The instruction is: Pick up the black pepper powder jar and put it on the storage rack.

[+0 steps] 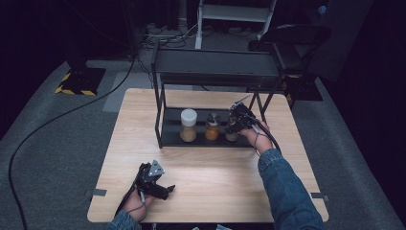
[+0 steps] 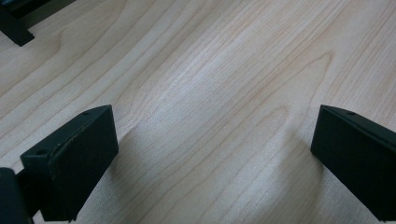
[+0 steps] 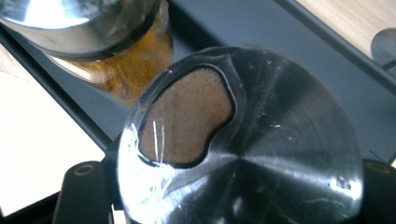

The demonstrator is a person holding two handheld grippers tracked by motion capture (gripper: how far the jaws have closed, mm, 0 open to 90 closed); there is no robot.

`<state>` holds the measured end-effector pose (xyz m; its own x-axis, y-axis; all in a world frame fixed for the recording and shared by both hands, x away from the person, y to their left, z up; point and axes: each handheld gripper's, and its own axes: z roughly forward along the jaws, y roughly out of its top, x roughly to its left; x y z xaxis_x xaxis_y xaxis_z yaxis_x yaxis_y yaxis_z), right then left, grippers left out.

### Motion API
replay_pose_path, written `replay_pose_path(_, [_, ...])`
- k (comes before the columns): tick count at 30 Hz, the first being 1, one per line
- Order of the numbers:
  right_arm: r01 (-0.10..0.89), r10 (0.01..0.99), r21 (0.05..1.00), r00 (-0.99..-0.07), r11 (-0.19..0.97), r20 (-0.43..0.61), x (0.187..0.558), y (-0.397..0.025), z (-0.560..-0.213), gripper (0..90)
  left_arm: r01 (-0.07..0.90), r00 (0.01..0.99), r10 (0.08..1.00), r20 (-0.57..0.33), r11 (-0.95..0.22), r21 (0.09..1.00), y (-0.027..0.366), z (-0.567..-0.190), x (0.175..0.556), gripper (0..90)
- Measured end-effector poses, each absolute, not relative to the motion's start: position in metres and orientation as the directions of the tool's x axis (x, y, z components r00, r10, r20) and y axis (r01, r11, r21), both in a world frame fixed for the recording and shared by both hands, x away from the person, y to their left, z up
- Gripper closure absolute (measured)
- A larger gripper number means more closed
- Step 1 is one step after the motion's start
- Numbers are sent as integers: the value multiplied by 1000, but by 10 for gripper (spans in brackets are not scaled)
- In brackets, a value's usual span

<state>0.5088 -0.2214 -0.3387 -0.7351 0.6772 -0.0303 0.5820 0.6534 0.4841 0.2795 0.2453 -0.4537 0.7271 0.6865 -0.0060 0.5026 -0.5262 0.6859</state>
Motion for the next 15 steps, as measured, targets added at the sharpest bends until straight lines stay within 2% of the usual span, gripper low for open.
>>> replay_pose_path(12, [590,682,465,-730,660,-42,508,-219,-340,295,502,727,686,-5,-527,685,245,-454,280,6])
replay_pose_path(15, [582,684,480,-727,656,-54,501,-219,-335,250,503,726,687,-6,-526,686,245,-454,279,6])
